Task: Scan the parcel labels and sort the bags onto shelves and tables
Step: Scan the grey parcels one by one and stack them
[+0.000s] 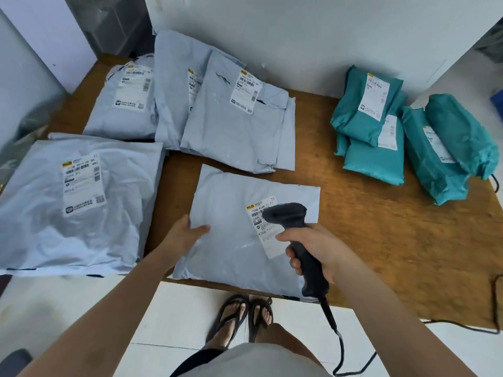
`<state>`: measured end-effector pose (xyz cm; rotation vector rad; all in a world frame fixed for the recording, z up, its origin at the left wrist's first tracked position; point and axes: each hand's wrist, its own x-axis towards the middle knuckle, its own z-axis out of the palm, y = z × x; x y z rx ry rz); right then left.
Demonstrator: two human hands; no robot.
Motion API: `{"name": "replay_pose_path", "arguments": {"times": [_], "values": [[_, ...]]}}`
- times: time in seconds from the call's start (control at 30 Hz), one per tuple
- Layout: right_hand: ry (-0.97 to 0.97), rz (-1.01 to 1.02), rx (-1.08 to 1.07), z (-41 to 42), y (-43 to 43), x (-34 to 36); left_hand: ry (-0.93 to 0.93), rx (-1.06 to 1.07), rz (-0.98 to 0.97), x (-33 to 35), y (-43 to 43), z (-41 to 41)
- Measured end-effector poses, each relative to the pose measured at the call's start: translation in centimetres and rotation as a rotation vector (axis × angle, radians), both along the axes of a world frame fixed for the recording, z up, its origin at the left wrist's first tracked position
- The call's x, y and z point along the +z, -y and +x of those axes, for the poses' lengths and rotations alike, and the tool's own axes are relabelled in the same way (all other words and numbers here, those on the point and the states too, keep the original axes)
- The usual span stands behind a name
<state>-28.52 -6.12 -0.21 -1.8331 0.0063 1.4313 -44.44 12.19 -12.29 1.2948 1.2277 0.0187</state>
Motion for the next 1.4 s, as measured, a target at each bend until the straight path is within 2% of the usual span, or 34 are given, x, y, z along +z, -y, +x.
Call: {"name": "replay_pose_path", "arguments": {"times": [0.3,0.53,0.7,0.8,0.93,1.0,1.17,1.3,1.4], "values": [[0.023,-0.040,0.051,-0.1,-1.1,-0.4,-0.056,0.025,0.053,-0.2,0.6,-0.5],[0.036,-0.071,0.076,-0.1,-0.8,-0.3,-0.009,0.097,0.037,-0.8,1.0,-0.8],[0.040,-0.044,0.078,0.0,-0.4,0.0,-0.125,0.056,0.067,-0.6,1.0,-0.1],[0.061,0.002,0.059,-0.1,-0.5,0.2,-0.167,-0.018,0.182,0.6,1.4,0.6],[0.066,0.070,-0.003,-0.2,-1.2,1.2,-0.156,-0.226,0.523,3.2,2.9,0.9],[0.055,0.117,-0.007,-0.3,-1.8,2.1,-0.112,-0.243,0.638,5.6,3.3,0.4],[0.078,0.235,0.090,-1.1,-3.3,4.4,0.022,-0.109,0.821,12.4,-0.9,-3.7],[0.097,0.303,0.222,-2.4,-4.8,6.1,0.059,0.086,0.692,15.7,-7.3,-10.5],[0.097,0.337,0.267,-3.2,-5.4,6.6,0.183,0.272,0.599,17.2,-11.0,-15.7]]}}
